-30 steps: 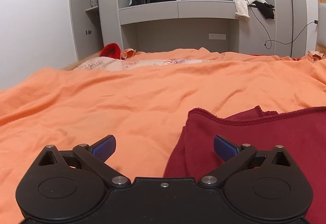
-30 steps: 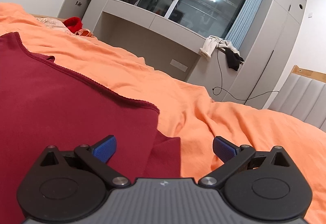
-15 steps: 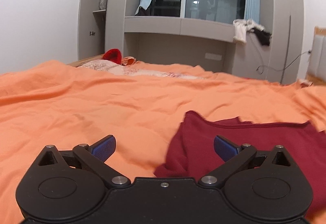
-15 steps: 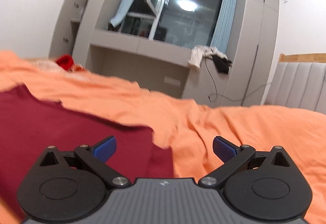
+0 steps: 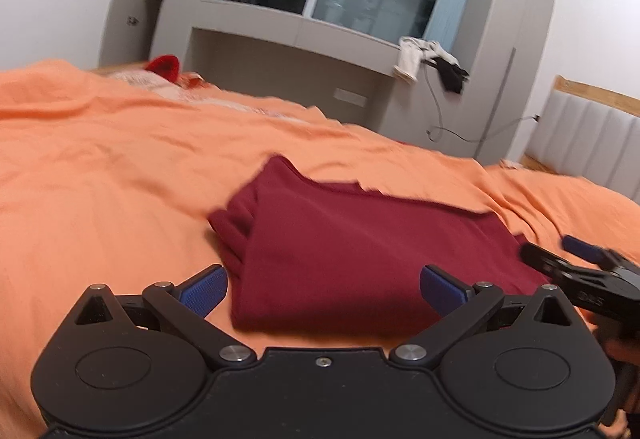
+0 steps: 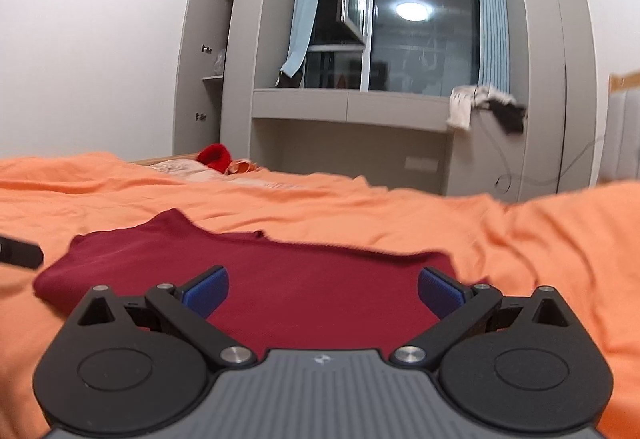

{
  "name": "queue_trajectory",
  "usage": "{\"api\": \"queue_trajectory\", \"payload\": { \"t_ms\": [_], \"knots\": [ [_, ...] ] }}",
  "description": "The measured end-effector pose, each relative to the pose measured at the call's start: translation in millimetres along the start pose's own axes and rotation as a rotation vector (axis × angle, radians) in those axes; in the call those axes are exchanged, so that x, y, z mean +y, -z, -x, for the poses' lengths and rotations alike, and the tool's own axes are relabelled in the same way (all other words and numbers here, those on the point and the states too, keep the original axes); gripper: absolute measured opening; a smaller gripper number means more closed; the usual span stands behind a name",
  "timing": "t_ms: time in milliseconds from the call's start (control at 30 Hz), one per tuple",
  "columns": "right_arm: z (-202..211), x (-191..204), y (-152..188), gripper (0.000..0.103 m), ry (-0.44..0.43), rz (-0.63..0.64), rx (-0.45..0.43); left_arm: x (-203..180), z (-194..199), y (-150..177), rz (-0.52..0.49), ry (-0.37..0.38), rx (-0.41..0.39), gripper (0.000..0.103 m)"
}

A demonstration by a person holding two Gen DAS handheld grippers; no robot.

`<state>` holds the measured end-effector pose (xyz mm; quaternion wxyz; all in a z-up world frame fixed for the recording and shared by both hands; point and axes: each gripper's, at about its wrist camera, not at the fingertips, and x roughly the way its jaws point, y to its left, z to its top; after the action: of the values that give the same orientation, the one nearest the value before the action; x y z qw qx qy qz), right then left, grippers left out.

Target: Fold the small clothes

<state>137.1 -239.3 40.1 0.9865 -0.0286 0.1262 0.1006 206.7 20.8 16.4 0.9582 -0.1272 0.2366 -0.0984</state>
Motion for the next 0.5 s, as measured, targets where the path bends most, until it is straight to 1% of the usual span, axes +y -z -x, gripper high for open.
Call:
{"api": "queue_trajectory", "payload": {
  "t_ms": [67, 133, 233, 333, 500],
  "knots": [
    [-1, 1, 2, 0.103, -0.012, -0.002, 0.014, 0, 0, 6, 0.032, 0.035, 0.034, 0.102],
    [-4, 2, 5, 0.103, -0.005, 0.007, 0.029, 2, -3, 11, 0.078, 0.078, 0.084, 0.102],
    [-11, 1, 10, 0.103, -0.007, -0.022, 0.069, 3, -15, 15, 0.127, 0.112, 0.160, 0.102],
    [-16, -3, 15, 0.103, -0.020, -0.084, 0.103, 5, -22, 16, 0.151, 0.118, 0.172, 0.102],
    [-19, 6, 15, 0.103, -0.011, -0.079, 0.099, 5, -31, 17, 0.194, 0.112, 0.173, 0.102]
  ]
}}
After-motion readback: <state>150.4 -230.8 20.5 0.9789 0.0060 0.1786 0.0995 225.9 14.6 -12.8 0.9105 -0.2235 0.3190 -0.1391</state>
